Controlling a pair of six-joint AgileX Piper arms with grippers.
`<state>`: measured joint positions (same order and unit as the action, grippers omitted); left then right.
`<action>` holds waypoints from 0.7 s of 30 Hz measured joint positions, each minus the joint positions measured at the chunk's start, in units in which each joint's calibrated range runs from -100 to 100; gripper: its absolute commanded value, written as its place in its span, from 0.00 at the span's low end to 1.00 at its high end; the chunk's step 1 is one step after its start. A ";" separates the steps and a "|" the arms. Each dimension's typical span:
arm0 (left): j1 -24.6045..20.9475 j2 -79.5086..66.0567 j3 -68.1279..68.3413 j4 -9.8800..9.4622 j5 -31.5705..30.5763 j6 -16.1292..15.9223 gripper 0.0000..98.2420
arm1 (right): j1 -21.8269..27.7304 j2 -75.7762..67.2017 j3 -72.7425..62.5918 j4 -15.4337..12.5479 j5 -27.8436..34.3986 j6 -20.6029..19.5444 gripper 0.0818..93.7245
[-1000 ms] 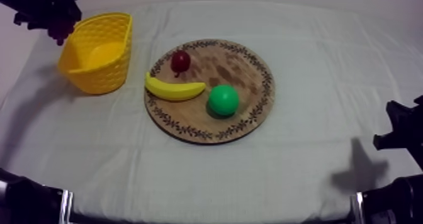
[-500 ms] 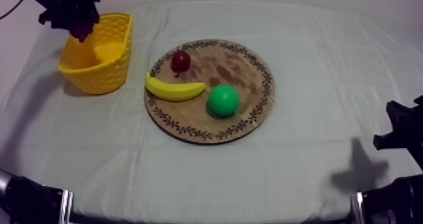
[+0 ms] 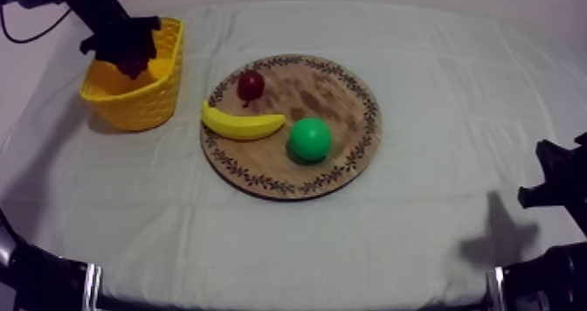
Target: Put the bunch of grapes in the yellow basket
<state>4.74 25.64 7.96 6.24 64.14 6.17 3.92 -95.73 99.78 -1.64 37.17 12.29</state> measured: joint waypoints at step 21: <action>0.36 -4.33 5.65 -0.05 -5.27 0.32 0.92 | 0.00 0.00 0.00 0.00 0.00 0.00 0.00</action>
<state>5.10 21.30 13.61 6.19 58.87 6.49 3.92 -95.73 99.78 -1.64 37.17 12.29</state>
